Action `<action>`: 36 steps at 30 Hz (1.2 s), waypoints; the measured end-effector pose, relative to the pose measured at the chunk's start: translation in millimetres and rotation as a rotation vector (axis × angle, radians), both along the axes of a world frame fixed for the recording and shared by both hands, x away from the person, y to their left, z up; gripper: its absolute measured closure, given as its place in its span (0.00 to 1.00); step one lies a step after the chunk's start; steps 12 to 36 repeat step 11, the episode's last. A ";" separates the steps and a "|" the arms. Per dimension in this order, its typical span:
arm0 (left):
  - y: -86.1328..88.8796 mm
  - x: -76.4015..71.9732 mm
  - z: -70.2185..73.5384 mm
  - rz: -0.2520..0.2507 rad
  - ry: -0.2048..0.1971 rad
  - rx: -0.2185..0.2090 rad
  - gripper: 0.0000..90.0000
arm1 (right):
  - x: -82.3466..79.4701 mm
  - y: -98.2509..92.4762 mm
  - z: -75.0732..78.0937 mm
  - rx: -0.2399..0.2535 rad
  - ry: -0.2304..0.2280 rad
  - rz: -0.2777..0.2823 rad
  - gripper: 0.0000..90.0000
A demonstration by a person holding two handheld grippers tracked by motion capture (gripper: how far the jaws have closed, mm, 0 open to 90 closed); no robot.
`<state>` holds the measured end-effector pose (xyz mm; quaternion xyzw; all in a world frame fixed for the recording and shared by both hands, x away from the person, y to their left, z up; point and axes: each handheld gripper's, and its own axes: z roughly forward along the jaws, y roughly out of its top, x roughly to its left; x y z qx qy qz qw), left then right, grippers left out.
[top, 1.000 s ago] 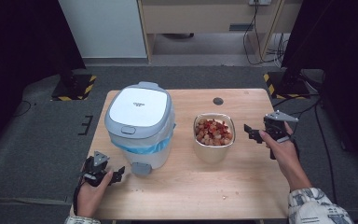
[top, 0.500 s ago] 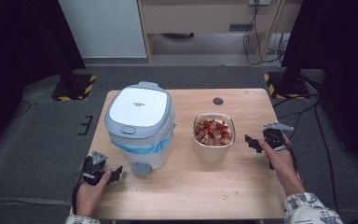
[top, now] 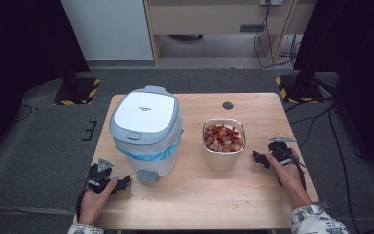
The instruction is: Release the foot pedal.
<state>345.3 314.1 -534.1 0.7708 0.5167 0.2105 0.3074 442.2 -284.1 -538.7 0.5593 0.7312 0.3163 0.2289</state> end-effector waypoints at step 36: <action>-1.3 -0.2 -2.0 -0.005 -0.012 -0.006 0.01 | -2.4 3.1 -1.0 -0.023 -0.003 -0.004 0.05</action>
